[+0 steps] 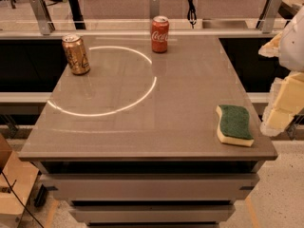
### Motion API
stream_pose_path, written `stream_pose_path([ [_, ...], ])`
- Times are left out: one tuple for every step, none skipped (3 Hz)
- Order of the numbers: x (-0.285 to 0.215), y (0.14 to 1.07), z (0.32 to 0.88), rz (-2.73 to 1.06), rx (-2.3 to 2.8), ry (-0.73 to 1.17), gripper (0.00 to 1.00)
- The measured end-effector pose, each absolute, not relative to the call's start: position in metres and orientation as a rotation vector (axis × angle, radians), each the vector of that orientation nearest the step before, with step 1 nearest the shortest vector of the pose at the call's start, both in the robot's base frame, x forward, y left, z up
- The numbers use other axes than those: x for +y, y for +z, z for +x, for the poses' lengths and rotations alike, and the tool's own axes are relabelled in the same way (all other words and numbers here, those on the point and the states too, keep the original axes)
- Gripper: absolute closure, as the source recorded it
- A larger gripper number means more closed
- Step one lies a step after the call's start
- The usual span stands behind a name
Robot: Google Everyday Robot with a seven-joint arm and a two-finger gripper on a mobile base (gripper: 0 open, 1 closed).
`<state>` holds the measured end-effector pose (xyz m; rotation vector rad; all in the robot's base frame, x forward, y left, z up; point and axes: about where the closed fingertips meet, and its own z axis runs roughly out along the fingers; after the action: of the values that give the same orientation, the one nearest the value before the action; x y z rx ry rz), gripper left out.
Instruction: Move sponge near orange can
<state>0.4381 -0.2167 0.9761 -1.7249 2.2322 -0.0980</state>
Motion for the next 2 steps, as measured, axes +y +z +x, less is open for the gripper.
stream_pose_path([
  [-0.217,0.976,0.438,-1.725,2.232,-0.098,0.0],
  [-0.219,0.979,0.45,-1.741,2.163,-0.068,0.0],
])
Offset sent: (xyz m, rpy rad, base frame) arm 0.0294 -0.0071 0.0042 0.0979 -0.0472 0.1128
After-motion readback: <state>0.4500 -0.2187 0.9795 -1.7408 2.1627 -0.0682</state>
